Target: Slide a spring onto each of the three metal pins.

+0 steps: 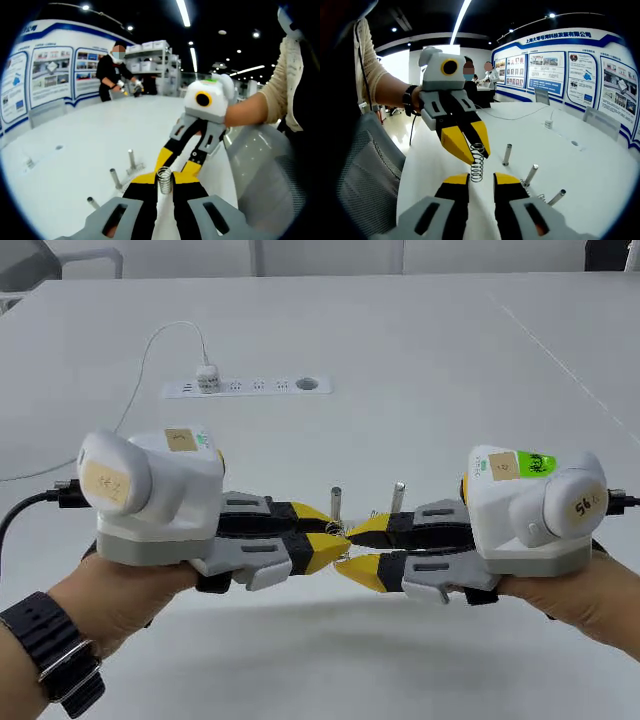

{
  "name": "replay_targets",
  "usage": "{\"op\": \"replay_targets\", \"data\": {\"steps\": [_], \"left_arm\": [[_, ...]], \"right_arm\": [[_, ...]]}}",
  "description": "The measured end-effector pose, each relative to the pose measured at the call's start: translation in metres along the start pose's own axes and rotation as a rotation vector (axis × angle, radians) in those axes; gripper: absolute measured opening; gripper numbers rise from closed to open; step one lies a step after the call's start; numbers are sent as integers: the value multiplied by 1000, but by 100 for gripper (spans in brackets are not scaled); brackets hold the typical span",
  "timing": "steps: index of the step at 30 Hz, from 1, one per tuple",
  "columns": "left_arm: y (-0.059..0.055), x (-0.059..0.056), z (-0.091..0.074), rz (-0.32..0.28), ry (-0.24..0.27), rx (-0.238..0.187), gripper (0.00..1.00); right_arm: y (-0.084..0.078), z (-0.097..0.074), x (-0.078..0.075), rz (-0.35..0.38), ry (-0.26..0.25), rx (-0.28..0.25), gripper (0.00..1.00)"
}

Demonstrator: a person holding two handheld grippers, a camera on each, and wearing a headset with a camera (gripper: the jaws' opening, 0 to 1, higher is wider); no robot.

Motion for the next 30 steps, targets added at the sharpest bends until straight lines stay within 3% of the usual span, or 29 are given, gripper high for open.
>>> {"op": "replay_targets", "data": {"steps": [7,18,30], "left_arm": [[3,13,-9,10,31,10,10],[9,46,-28,3,111,24,10],[10,69,-40,-12,168,29,10]], "right_arm": [[-3,-4,-3,8,-10,15,26],[-7,-13,-5,-14,-30,41,39],[-15,-20,-7,-16,-44,65,53]]}}
Point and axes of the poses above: the centre of the closed fingertips' face, and the gripper's own axes: z roughly forward along the fingers, x roughly to its left, y roughly out of its top, the point moved 1 cm from there along -z, roughly backward along the fingers, and after that the axes turned 6 degrees about -z, right-handed, at the moved point
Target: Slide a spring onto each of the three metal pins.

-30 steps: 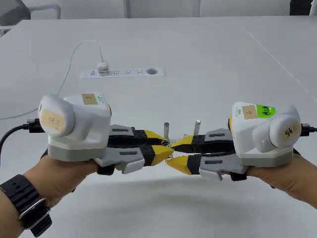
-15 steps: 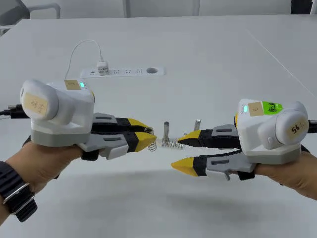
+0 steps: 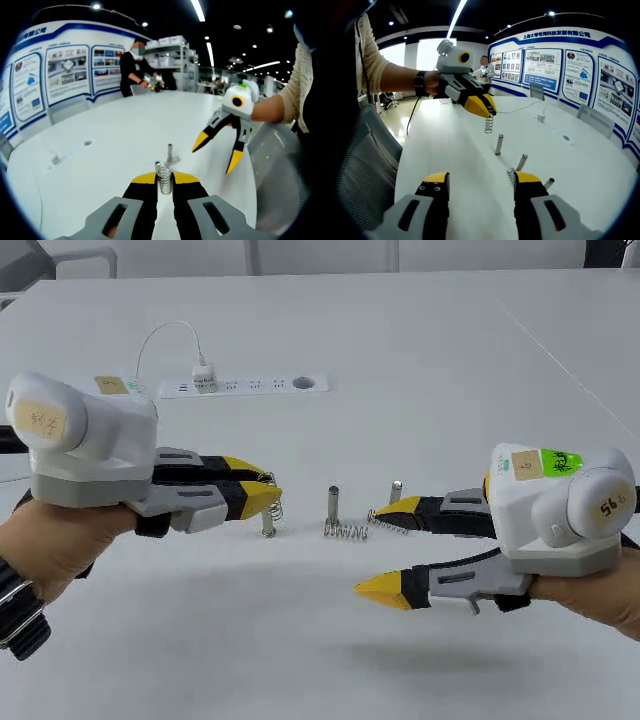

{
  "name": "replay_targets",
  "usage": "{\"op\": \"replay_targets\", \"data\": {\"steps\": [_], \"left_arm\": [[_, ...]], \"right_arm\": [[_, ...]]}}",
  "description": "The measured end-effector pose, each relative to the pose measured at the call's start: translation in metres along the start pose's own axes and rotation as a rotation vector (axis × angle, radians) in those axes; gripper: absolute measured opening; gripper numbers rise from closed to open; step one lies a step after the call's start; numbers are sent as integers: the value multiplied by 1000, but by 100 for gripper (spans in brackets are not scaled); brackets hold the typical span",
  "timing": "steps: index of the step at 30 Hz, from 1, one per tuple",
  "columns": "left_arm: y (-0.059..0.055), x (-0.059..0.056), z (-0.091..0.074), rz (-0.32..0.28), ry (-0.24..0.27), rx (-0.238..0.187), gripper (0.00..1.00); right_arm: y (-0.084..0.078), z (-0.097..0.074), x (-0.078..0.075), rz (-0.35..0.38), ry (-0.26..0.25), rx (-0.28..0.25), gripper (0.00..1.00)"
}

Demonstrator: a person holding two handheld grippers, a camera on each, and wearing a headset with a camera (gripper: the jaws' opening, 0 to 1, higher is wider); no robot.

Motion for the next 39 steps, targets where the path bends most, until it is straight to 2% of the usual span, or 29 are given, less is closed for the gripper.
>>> {"op": "replay_targets", "data": {"steps": [9,19,30,39], "left_arm": [[3,16,-4,-9,31,8,10],[6,33,3,-28,47,14,10],[1,37,13,-24,45,42,10],[-4,40,18,-22,47,63,10]], "right_arm": [[-6,-6,-1,19,-17,9,63],[-8,-13,-4,35,-40,10,70],[-10,-20,-11,53,-85,9,79],[-10,-21,-15,64,-99,0,84]]}}
Point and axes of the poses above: the centre of the closed fingertips' face, and the gripper's own axes: z roughly forward along the fingers, x roughly to its left, y roughly out of its top, the point moved 1 cm from there along -z, roughly backward along the fingers, and after that the axes turned 6 degrees about -z, right-handed, at the moved point
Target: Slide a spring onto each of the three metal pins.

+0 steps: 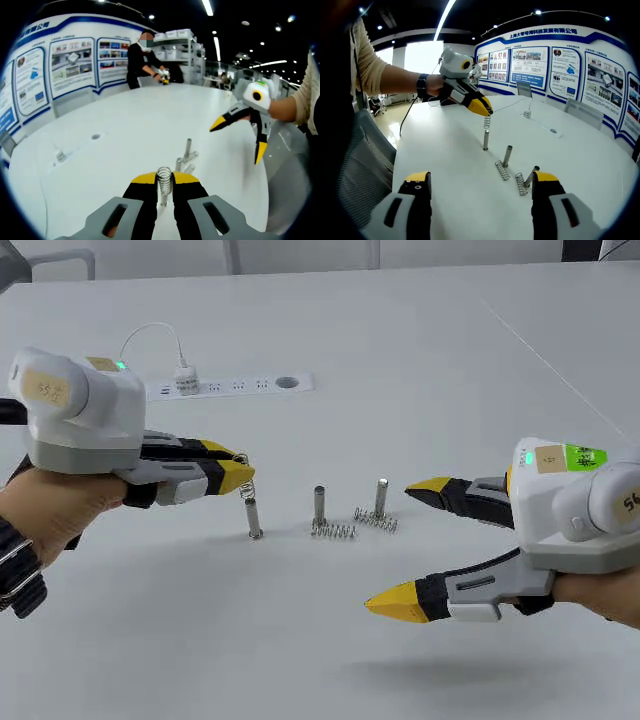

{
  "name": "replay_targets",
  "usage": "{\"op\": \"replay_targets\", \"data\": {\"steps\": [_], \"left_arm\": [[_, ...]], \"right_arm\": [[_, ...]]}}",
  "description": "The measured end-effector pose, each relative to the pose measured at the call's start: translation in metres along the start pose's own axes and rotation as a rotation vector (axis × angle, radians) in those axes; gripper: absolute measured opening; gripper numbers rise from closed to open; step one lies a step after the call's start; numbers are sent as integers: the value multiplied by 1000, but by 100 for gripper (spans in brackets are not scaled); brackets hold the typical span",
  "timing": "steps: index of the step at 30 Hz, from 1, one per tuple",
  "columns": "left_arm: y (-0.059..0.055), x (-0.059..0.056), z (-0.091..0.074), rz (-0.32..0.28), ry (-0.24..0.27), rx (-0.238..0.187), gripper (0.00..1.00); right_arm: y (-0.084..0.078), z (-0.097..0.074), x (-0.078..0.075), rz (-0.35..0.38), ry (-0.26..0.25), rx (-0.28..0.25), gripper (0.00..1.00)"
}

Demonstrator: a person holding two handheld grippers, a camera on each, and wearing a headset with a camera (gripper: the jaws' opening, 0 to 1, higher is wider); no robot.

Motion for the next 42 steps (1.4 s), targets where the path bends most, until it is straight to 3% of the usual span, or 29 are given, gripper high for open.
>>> {"op": "replay_targets", "data": {"steps": [17,42], "left_arm": [[-6,1,6,17,-1,32,10],[-20,2,14,14,4,47,10]], "right_arm": [[-1,0,-2,13,-4,-2,85],[-1,2,0,21,1,-2,84]]}}
Point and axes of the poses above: the centre of the closed fingertips' face, and the gripper's own axes: z roughly forward along the fingers, x roughly to its left, y roughly out of its top, the point moved 1 cm from there along -z, roughly backward along the fingers, and after that the axes turned 6 degrees about -z, right-handed, at the moved point
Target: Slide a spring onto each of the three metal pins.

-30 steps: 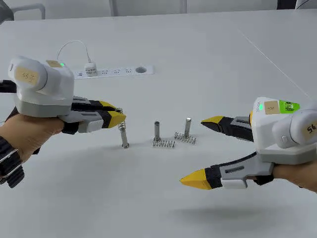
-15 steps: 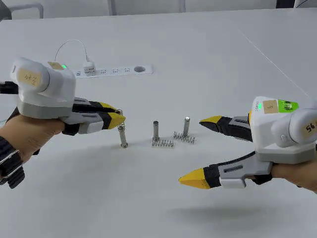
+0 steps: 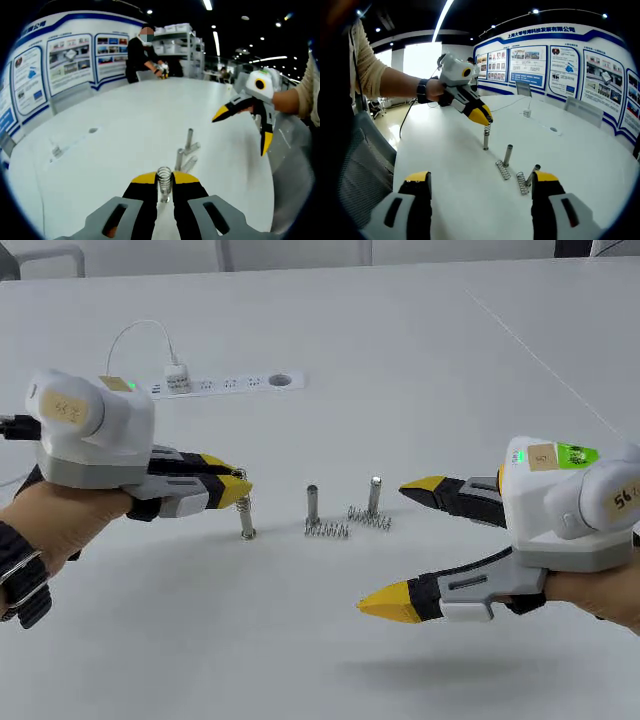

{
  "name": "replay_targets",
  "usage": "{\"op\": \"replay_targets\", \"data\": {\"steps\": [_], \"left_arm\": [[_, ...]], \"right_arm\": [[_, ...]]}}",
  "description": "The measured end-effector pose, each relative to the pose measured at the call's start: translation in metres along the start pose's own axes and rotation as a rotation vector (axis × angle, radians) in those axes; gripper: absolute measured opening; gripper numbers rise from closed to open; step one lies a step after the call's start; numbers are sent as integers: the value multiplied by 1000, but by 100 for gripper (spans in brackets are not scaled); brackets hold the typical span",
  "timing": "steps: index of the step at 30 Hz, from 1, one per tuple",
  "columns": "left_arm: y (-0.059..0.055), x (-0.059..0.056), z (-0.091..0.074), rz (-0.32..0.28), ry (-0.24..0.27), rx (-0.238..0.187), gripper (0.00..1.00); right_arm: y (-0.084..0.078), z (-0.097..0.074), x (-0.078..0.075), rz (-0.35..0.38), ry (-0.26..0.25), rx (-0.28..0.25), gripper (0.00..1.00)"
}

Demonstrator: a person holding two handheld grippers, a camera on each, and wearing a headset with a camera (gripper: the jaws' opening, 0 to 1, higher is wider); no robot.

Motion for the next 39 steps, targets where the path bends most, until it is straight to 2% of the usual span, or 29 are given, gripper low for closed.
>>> {"op": "replay_targets", "data": {"steps": [17,39], "left_arm": [[-16,1,8,0,8,9,10],[-30,-1,13,19,15,25,10]], "right_arm": [[-2,1,1,4,2,3,84],[-3,2,1,8,5,4,83]]}}
Point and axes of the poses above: the centre of the closed fingertips' face, and the gripper's own axes: z roughly forward along the fingers, x roughly to its left, y roughly out of its top, the point moved 1 cm from there along -z, roughly backward along the fingers, and after that the axes turned 6 degrees about -z, right-handed, at the moved point
